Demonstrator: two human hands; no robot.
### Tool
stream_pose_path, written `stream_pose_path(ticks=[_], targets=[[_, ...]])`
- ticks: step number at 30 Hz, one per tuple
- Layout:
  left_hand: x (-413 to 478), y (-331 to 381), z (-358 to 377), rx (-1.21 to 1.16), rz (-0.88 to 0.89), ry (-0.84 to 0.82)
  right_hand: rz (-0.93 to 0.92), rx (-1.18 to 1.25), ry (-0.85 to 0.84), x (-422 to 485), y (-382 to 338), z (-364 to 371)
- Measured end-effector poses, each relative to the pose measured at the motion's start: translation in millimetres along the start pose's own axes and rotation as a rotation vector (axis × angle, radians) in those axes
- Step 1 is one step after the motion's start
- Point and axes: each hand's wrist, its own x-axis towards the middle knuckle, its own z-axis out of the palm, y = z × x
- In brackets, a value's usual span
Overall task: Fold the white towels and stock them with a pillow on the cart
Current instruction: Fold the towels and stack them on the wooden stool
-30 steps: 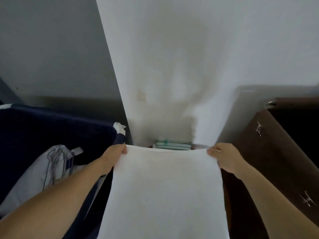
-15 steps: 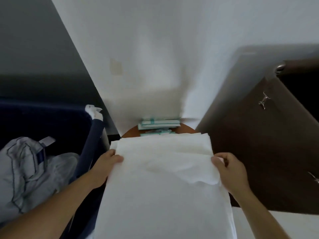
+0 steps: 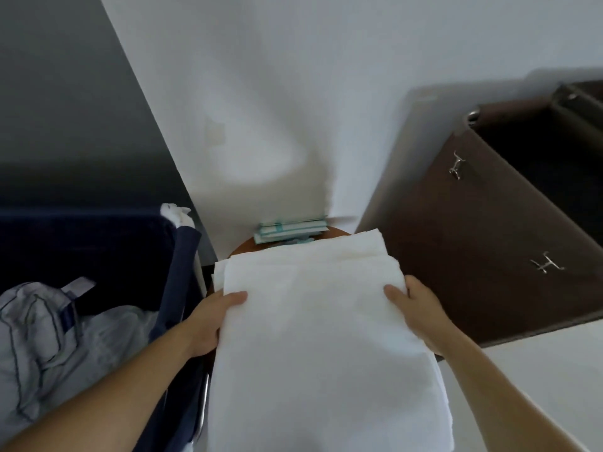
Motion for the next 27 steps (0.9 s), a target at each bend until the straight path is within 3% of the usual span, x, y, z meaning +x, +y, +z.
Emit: stream_pose_path(ticks=[6, 9, 14, 17, 22, 27], targets=[[-48.5, -14.3, -24.0, 0.044, -0.113, -0.231, 0.117, 0.282, -0.301, -59.0, 25.7, -36.0], [-53.3, -24.7, -26.1, 0.125, -0.13, -0.307, 0.122, 0.197, -0.266, -61.5, 46.9, -51.0], [-42.7, -5.1, 13.8, 0.046, 0.111, -0.131, -0.038, 0.216, -0.122, -40.7, 39.9, -60.3], [-23.5, -0.1, 16.6, -0.008, 0.135, -0.04, -0.036, 0.162, -0.061, -15.9, 35.4, -48.7], [6.4, -38.4, 12.8, 0.181, 0.012, 0.156, 0.068, -0.162, 0.07, 10.6, 64.3, -11.5], [9.3, -45.9, 13.7, 0.426, 0.191, 0.343, 0.04, -0.186, 0.171, -1.0, 65.0, -0.7]])
